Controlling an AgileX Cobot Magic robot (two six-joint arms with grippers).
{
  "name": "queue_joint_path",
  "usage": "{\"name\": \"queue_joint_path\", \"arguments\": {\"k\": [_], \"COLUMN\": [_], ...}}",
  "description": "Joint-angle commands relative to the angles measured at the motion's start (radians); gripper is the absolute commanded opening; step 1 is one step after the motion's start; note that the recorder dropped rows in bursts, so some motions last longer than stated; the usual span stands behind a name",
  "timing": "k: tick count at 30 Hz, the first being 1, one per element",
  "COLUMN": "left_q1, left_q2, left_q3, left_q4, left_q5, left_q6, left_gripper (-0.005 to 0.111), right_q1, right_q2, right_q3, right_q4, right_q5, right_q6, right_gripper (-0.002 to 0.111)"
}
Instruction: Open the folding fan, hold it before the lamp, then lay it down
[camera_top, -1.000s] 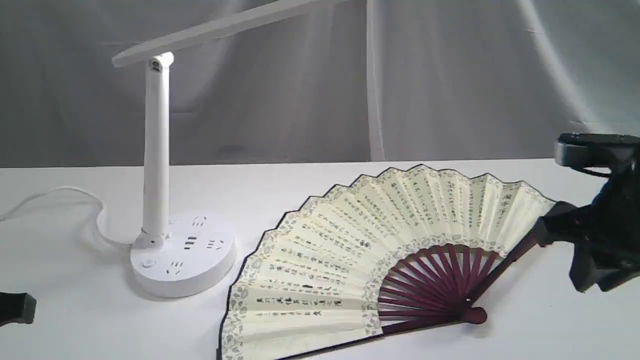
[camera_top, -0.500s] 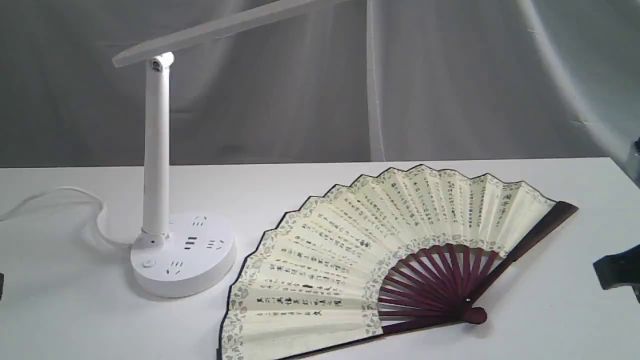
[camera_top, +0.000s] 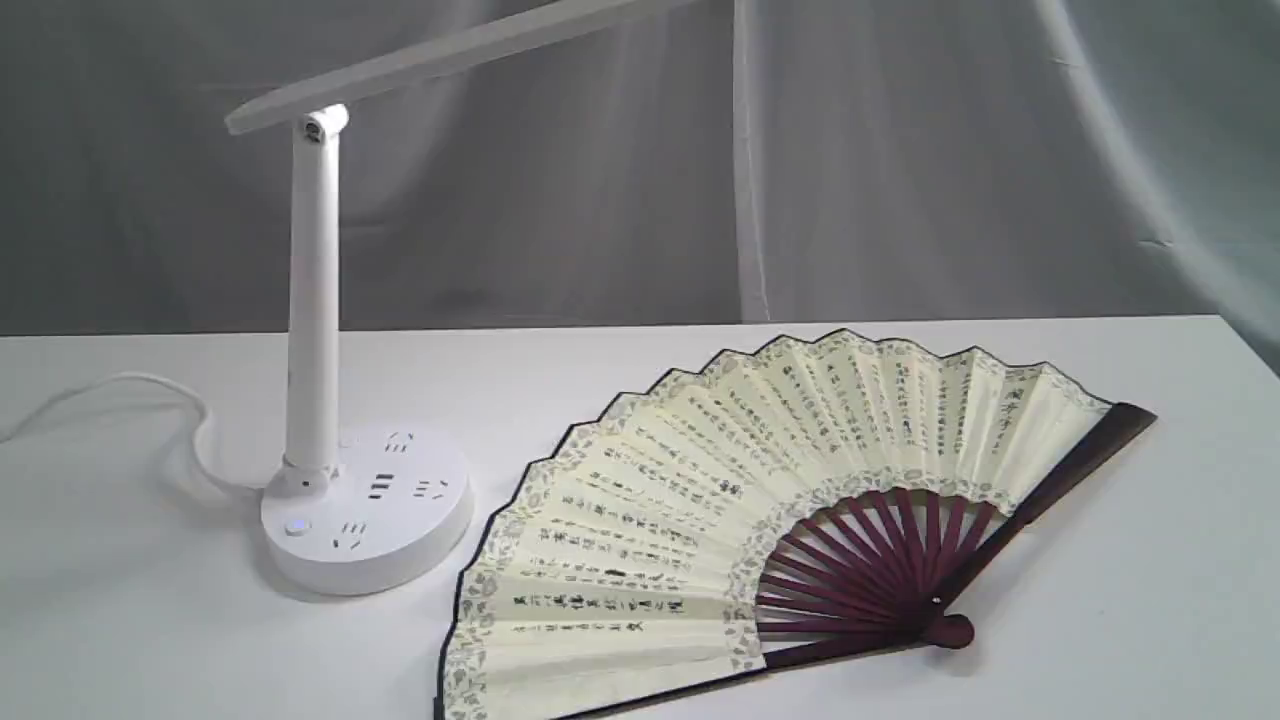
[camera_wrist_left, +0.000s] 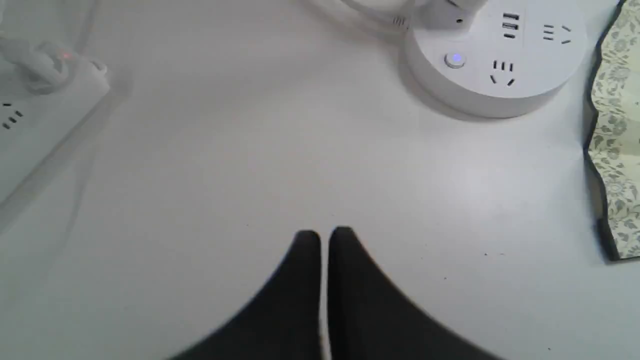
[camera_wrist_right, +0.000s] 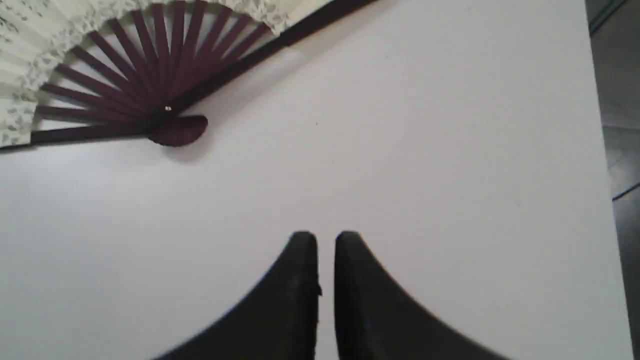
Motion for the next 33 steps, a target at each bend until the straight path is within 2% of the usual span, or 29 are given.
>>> {"name": "queue_joint_path", "arguments": {"k": [1,10,18,28,33], "left_q1": [0.002,0.002,0.002,0.002,0.002], "left_q2": [-0.064,-0.23,-0.4,-0.583,-0.669], "left_q3": [-0.003,-0.003,-0.003,-0.003,-0.003], "left_q4": [-0.005,-0.005,-0.005,0.018,0.018], "left_q5": [0.019,0.012,-0.003,0.104,0.108], "left_q6": [0.009,0.036,0.027,0.035,0.035], "left_gripper": [0.0,0.0,0.0,0.0,0.0], "right_q1": [0.002,0.002,0.002,0.002,0.002], "right_q2": [-0.076,-0.26,-0.421,-0.613,-0.706], "right_q3": [0.006,0.006,0.006,0.006,0.006], "right_q4": [-0.011,-0.013,-0.013,-0.017,-0.017], "right_q5": [-0.001,-0.005,-0.001,0.053,0.1], "right_q6": [-0.004,0.022,0.025,0.023,0.023], "right_gripper": [0.007,0.0,0.0,0.0,0.0]}}
